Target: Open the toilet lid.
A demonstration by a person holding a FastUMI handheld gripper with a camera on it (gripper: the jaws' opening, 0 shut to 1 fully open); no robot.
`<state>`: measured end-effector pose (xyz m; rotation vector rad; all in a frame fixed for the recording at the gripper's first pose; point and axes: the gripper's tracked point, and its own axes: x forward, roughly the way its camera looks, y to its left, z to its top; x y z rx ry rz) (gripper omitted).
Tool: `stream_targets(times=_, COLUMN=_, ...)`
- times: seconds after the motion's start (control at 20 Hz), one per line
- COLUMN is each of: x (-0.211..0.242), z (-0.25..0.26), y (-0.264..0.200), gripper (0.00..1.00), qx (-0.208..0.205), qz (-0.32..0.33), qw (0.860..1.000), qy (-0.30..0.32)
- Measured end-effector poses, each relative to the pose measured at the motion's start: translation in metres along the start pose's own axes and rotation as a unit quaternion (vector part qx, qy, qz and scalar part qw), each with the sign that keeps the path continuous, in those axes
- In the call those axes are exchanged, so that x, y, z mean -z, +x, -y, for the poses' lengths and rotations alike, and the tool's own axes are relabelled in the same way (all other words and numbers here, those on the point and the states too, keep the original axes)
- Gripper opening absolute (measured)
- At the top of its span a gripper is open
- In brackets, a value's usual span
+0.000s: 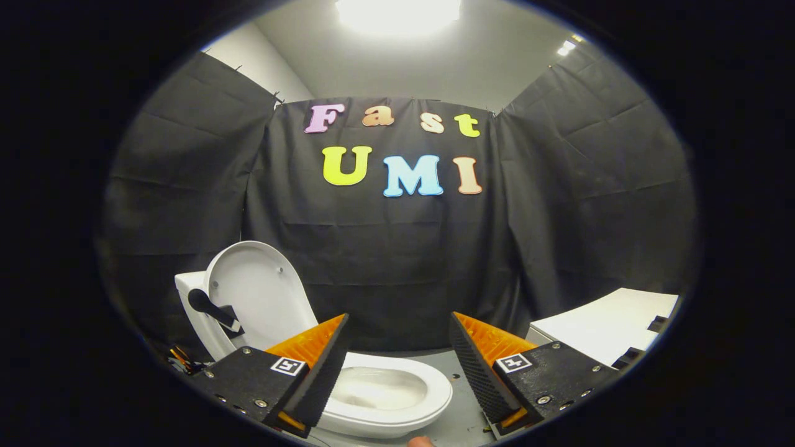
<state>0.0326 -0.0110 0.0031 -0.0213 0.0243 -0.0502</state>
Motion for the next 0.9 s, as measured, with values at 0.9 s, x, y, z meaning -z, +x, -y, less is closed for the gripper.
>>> stream_targets(times=0.9, x=0.015, z=0.007, y=-0.005, gripper=0.96, qx=0.005, qz=-0.007, qw=1.0, qy=0.009)
